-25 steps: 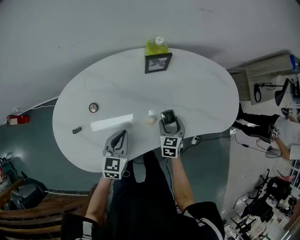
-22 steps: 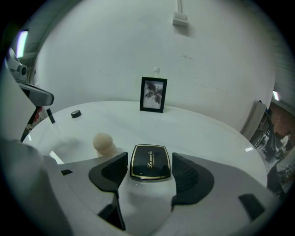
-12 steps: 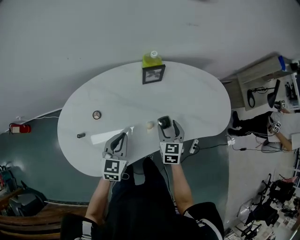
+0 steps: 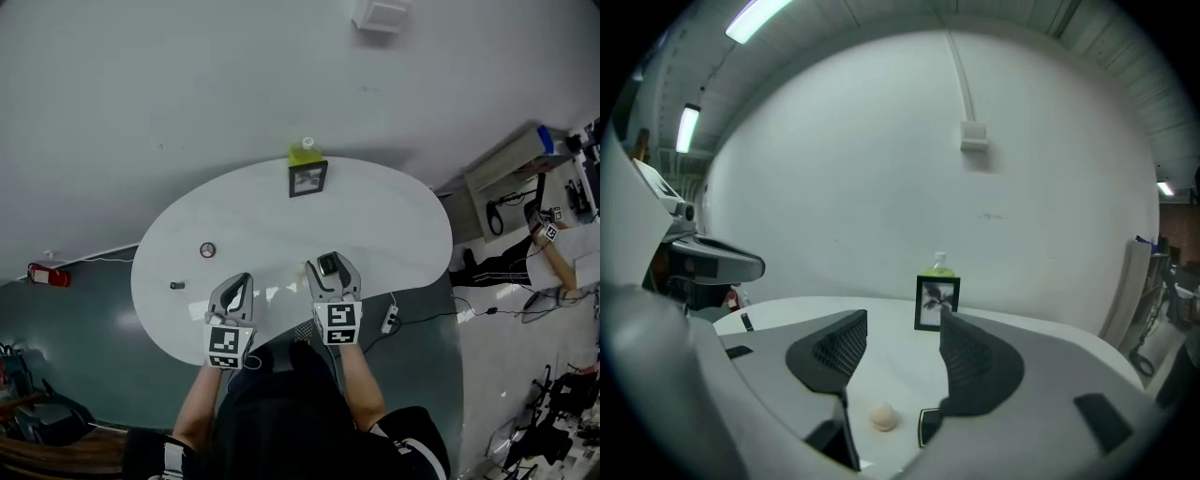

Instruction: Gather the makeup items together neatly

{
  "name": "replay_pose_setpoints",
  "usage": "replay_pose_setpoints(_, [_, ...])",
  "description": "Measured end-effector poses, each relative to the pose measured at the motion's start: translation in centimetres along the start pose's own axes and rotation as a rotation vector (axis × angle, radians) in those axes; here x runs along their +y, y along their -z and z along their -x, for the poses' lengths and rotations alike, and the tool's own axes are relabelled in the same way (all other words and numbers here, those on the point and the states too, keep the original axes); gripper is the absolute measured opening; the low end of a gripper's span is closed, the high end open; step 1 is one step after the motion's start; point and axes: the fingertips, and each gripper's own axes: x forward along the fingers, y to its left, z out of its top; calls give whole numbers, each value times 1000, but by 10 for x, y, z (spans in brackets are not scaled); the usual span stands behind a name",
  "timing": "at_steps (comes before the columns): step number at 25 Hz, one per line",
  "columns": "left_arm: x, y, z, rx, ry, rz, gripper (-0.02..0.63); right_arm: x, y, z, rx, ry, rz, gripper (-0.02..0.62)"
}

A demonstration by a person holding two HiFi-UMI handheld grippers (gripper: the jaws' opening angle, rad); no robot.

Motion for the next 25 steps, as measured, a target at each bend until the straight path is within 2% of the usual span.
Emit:
replay_pose_setpoints(2, [3,-8,5,-19,-11,-4,20,5,-13,6,-34,10,12,185])
replay_pose_setpoints(4, [6,-16,11,-37,-22,-7,20,12,-27,12,-69,8,19,148])
replay_pose_setpoints(14, [12,-43,41,-100,-63,-16,20,41,-68,40,-168,-61,22,77])
replay_pose_setpoints(21, [15,-50,53,-130,-81,-9,20,59,-68,47,-172,-94,33,34])
replay_pose_setpoints(25, [19,-53,52,-136,-95,-3,20,64,-69,46,-164,-110,34,31])
